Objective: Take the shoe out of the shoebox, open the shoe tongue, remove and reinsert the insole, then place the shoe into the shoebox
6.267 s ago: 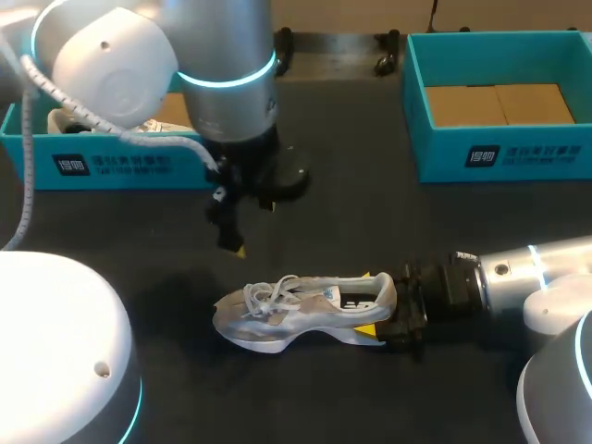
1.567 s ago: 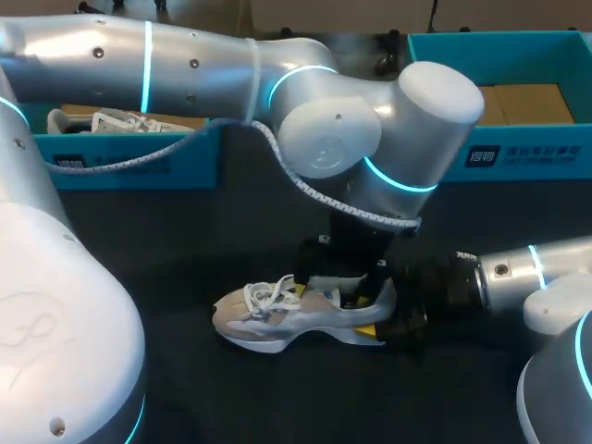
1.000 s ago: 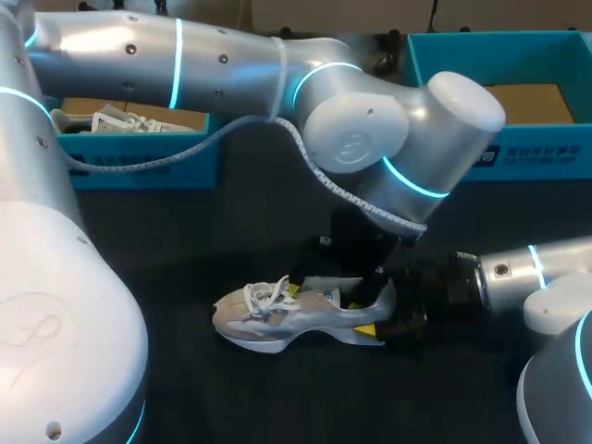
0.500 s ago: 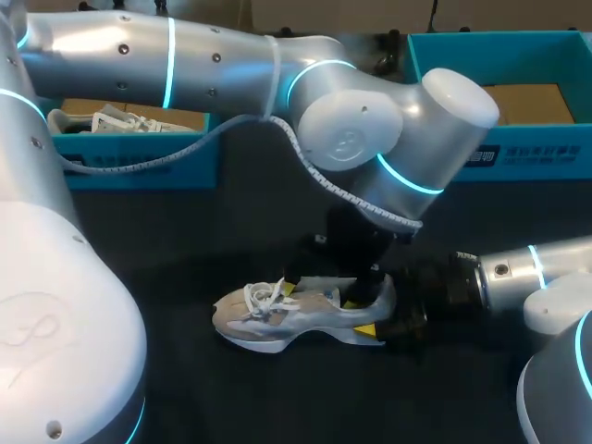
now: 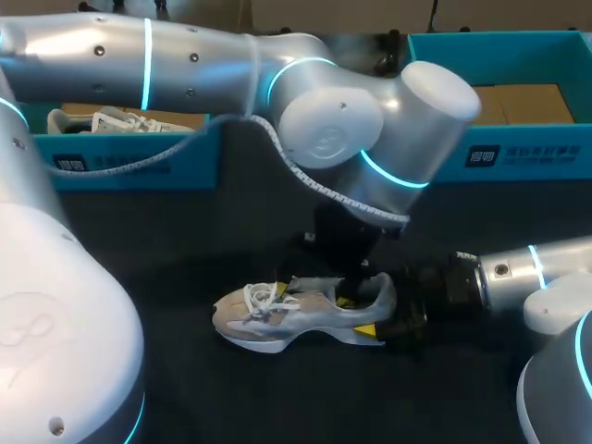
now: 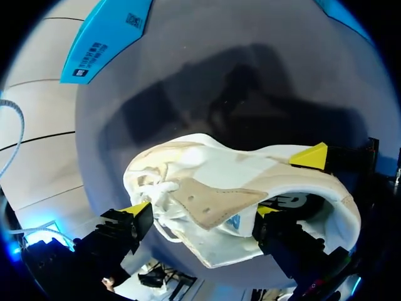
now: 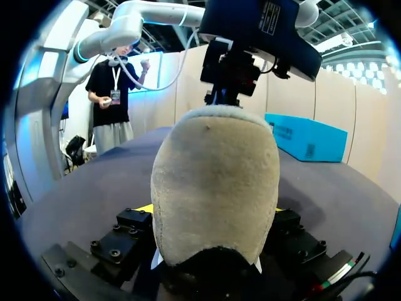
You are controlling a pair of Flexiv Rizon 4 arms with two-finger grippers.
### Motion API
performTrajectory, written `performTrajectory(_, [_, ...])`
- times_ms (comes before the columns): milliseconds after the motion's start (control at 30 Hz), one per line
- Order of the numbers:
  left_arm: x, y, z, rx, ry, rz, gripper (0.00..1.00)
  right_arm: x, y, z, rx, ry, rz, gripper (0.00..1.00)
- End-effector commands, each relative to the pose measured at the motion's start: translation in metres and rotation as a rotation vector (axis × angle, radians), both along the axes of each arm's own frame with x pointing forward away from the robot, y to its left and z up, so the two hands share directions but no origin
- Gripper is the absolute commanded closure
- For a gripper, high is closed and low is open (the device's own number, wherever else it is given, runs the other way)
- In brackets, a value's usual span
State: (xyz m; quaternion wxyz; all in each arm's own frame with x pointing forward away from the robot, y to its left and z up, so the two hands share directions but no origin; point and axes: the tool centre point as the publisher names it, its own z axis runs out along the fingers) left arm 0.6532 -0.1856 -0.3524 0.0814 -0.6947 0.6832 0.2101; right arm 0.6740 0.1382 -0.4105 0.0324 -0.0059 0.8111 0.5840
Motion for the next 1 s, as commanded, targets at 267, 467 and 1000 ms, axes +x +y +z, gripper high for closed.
performTrajectory(267, [-0.004, 0.005, 0.018, 0.022, -0.288, 0.649, 0.28, 0.001, 0.002, -0.003, -0.004, 0.001, 0.001, 1.0])
performTrajectory(467, [-0.005, -0.003, 0.021, -0.025, -0.251, 0.628, 0.53, 0.001, 0.002, -0.003, -0.004, 0.001, 0.001, 1.0])
performTrajectory(1000, [-0.008, 0.001, 0.024, -0.277, -0.183, 0.657, 1.0, 0.001, 0.002, -0.003, -0.004, 0.001, 0.001, 1.0])
